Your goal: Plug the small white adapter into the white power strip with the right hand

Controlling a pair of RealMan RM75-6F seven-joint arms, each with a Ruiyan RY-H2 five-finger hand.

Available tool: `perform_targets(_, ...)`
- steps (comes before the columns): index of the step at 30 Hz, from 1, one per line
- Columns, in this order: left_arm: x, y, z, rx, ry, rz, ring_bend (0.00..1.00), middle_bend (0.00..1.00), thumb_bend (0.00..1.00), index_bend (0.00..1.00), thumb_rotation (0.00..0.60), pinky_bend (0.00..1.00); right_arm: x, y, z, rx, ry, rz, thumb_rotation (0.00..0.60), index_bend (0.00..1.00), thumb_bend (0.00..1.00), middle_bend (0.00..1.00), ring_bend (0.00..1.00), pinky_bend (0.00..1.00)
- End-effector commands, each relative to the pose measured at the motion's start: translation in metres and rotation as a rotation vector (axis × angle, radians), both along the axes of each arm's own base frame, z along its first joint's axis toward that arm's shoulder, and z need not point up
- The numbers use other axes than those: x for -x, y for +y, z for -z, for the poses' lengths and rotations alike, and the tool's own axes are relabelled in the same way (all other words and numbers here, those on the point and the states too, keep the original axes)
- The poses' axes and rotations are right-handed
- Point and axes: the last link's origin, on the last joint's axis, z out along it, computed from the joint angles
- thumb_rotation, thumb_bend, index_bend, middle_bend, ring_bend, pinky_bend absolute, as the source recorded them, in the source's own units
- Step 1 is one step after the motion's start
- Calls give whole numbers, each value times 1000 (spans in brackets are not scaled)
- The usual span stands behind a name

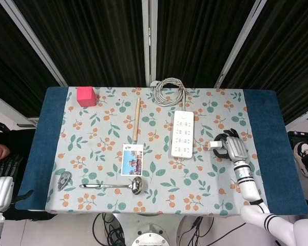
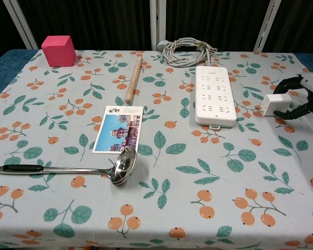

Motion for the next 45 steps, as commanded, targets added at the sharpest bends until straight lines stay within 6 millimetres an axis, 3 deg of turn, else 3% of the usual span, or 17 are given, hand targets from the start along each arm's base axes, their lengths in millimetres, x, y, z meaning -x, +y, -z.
perform_targets(1,0,-1,0,0,1,-1,0,0,0,40,600,0,-2,0,5,3,-53,-2,600,566,359,460,208,8)
perform_targets(7,0,-2,-3,-2,4,2,0,0,0,40,600,0,-6,-3,-10,-15,63,-63,600,626,532,527,259,12)
perform_targets(12,0,-2,-3,-2,3,8,0,0,0,40,600,0,-28,-12,-40,-73,360,-152,600,632,547,537,273,6)
perform_targets(17,0,-2,-2,1,0,10,0,0,0,40,600,0,-56,-16,-53,-101,669,-215,600,633,548,538,276,0)
perform_targets(24,2,-2,-1,4,-4,3,0,0,0,40,600,0,-78,-20,-42,-109,946,-263,600,633,556,540,276,0)
perform_targets(45,7,2,2,18,-16,-7,0,0,0,40,600,0,-104,-28,-6,-158,1129,-251,600,608,565,492,264,0)
